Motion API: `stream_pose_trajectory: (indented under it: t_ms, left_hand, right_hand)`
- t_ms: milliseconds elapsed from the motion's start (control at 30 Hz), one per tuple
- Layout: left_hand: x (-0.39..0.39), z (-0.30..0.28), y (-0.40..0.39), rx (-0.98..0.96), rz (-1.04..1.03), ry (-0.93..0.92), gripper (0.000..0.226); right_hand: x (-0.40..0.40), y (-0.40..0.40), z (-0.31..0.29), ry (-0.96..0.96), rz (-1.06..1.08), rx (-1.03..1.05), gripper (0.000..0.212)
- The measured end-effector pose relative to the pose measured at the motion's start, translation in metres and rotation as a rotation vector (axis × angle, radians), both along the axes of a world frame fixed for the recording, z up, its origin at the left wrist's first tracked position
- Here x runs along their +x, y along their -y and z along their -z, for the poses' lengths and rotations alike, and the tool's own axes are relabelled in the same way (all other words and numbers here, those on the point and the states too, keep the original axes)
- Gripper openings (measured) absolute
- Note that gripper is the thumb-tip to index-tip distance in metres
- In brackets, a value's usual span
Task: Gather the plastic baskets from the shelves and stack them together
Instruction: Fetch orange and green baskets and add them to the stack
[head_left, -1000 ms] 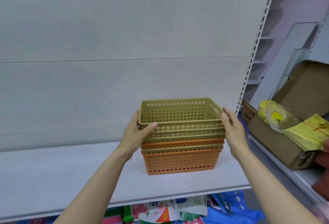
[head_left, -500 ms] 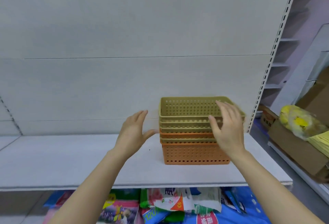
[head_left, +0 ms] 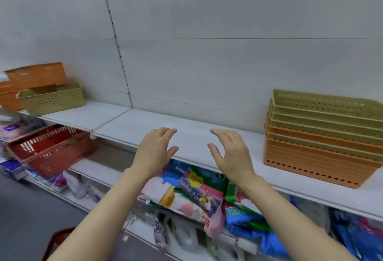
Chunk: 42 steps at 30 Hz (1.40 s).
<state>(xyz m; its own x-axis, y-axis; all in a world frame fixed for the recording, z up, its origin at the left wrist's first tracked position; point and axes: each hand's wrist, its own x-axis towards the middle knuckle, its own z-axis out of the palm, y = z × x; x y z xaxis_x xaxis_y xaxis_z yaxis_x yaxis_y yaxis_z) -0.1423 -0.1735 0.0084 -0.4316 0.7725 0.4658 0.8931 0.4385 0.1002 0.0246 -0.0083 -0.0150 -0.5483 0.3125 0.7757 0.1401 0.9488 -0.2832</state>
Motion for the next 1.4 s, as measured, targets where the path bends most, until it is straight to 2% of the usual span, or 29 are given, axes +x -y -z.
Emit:
stream_pose_trajectory:
  t_ms: [233, 633, 900, 1400]
  left_hand:
    - [-0.062, 0.008, 0.092, -0.009, -0.143, 0.065, 0.052]
    - [-0.195, 0.015, 0.226, -0.088, -0.353, 0.098, 0.051]
    - [-0.297, 0.02, 0.251, -0.07, -0.44, 0.103, 0.049]
    - [-0.499, 0.012, 0.26, 0.053, -0.661, 0.156, 0.043]
  right_hand:
    - [-0.089, 0.078, 0.016, 0.055, -0.134, -0.015, 0.037]
    - [-0.256, 0.19, 0.026, 0.164, -0.246, -0.087, 0.035]
    - [-0.383, 0.211, 0.029, 0.167, -0.336, -0.079, 0.029]
    - [-0.61, 0.194, 0.015, 0.19, -0.438, -0.08, 0.038]
